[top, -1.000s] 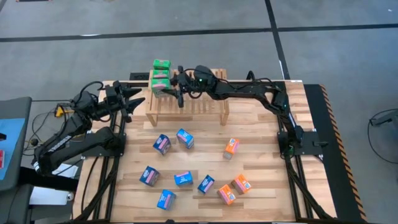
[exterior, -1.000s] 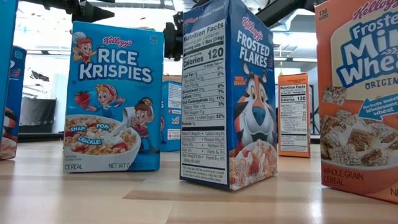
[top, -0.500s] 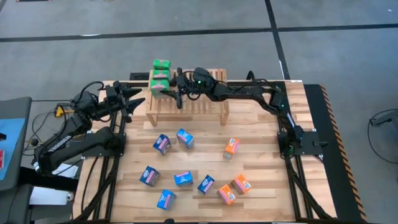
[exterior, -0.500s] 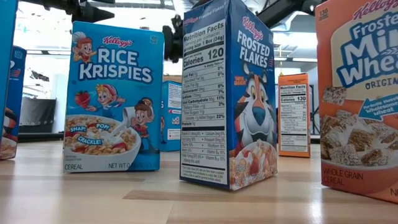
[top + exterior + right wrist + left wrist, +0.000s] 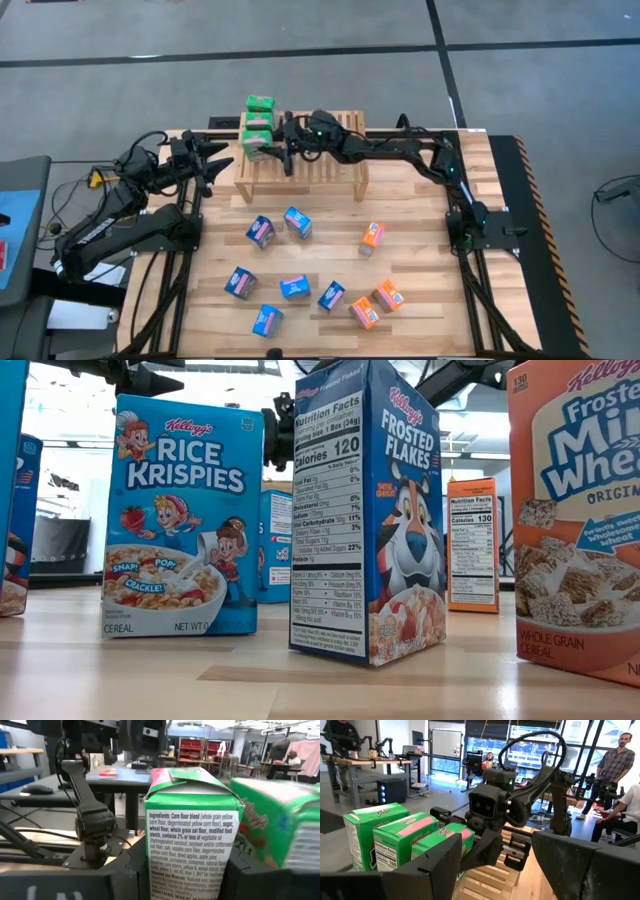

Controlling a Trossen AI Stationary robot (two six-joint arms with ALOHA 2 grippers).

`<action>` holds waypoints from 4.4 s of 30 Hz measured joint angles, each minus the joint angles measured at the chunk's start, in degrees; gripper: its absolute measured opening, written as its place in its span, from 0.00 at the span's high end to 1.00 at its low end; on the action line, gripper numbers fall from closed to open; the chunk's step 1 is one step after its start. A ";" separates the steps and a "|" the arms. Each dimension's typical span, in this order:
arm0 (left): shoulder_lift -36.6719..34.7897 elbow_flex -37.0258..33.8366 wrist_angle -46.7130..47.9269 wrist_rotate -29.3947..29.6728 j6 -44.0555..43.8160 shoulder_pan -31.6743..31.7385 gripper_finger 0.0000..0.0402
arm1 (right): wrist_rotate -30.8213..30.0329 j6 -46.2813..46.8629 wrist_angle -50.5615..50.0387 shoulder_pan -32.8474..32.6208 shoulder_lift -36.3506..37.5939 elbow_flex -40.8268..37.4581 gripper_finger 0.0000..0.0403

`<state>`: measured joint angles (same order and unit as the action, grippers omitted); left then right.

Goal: Stack cereal on shelf
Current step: Put the green cereal box on the shelf aligned with other green cereal boxes, then put the top orange cereal box on the shelf

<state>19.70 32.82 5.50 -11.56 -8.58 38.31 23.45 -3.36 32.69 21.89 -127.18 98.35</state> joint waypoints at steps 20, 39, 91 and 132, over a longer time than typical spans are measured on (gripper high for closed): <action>0.02 0.00 0.00 1.10 -0.06 0.01 0.42 | -1.09 -1.16 -3.41 0.33 0.53 0.13 0.59; 0.02 0.00 0.02 1.06 -0.24 0.01 0.42 | -1.15 2.96 -4.76 1.14 0.44 -0.02 0.40; 4.13 0.02 0.18 -11.96 -12.11 -0.03 0.42 | -18.17 0.25 -101.57 -28.65 41.95 -14.64 0.38; 8.44 0.02 1.16 -5.56 -13.00 -0.05 0.42 | -21.80 -22.25 -98.19 -25.28 32.26 -20.03 0.27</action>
<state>28.14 32.84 6.66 -17.12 -21.58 38.26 1.66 -25.61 -65.50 -3.39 -94.91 78.31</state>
